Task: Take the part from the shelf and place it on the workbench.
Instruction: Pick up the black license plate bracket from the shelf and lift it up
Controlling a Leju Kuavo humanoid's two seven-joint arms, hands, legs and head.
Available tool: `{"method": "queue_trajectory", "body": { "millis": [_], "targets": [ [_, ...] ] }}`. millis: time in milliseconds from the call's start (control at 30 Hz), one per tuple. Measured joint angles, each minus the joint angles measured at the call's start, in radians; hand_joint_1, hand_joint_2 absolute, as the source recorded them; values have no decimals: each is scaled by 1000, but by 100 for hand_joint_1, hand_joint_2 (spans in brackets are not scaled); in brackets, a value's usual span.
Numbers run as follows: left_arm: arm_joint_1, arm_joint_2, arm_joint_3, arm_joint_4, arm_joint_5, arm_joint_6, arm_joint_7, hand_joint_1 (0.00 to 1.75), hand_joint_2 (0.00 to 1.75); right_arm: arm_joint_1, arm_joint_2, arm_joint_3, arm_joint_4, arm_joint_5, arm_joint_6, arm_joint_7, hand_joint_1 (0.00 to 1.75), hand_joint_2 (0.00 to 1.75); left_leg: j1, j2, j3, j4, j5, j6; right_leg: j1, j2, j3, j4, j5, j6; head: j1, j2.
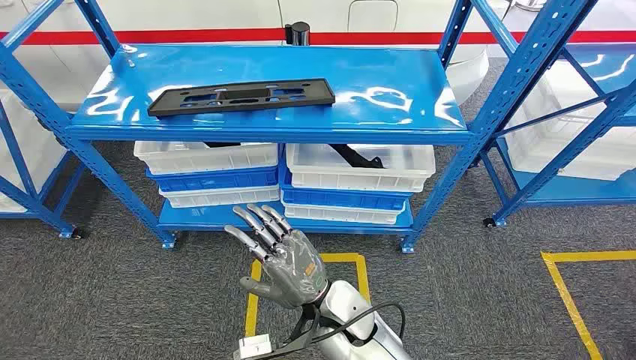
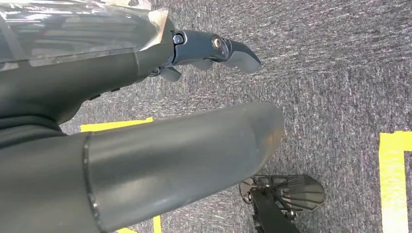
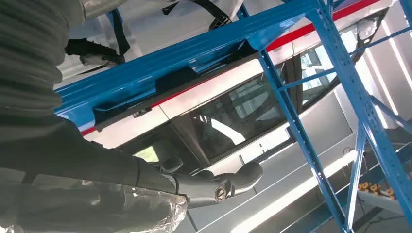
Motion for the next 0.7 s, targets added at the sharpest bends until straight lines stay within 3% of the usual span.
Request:
{"method": "queue_trajectory", "body": {
  "millis": [67,100,133,167,233,267,333,367,467,500,533,600,667,700],
  "targets": [
    [0,-1,0,0,0,0,0,0,0,0,0,-1,0,0,-6,0,0,175,4,0,6,0,-4,-6,-4,-3,38,-79,35,13,0,0],
    [0,0,0,0,0,1,0,0,0,-1,0,-2,0,0,-12,0,0,175,7,0,11,1,-8,-14,-8,-8,70,-149,63,24,0,0],
    [0,0,1,0,0,1,0,0,0,-1,0,-3,0,0,-20,0,0,175,9,0,16,1,-12,-21,-9,-12,96,-208,78,24,1,0],
    [0,0,1,0,0,2,0,0,0,-2,1,-3,-1,0,-27,0,0,175,9,1,19,2,-16,-30,-7,-16,114,-245,88,18,1,0],
    [1,0,1,0,0,3,0,0,0,-1,3,-5,-7,-2,-40,0,0,175,8,4,24,3,-21,-45,-1,-16,121,-257,86,-14,0,0],
    [0,0,2,0,-1,3,0,0,0,0,4,-6,-12,-3,-44,1,0,175,10,6,26,5,-23,-51,-2,-14,128,-257,91,-25,-1,0],
    [-2,0,4,0,-1,3,0,0,0,-2,6,-9,-23,-5,-49,1,0,175,15,6,14,39,-37,-57,-5,-10,144,-259,88,-40,-1,0],
    [-4,-1,5,0,-1,3,0,0,0,-3,8,-10,-28,-7,-50,1,0,175,16,5,-10,84,-54,-59,-6,-8,152,-261,84,-46,-2,0],
    [-1,-3,8,0,-2,3,0,0,0,-2,11,-12,-36,-12,-51,1,0,175,15,2,-127,262,-111,-63,5,-4,169,-261,69,-67,-3,0],
    [0,-3,10,0,-3,3,0,0,0,-1,11,-12,-38,-13,-51,1,0,175,15,2,-153,282,-106,-61,9,-1,175,-261,63,-71,-3,0],
    [1,-2,12,0,-4,3,0,0,0,-1,11,-13,-41,-14,-51,1,0,175,14,1,-161,266,-79,-57,12,3,184,-261,56,-74,-3,0],
    [1,-2,15,0,-7,3,0,0,0,-1,12,-13,-47,-15,-51,1,0,175,8,-2,-132,152,10,-42,15,8,202,-262,41,-73,-2,0],
    [0,-1,15,1,-10,3,-1,0,0,-1,12,-14,-52,-15,-51,3,0,175,-5,-7,-99,62,39,-26,17,12,213,-264,28,-65,-3,0],
    [0,-1,15,1,-12,3,-1,0,0,0,13,-14,-54,-16,-52,5,0,175,-10,-9,-92,44,36,-19,18,13,217,-264,24,-59,-3,0]
  ]
}}
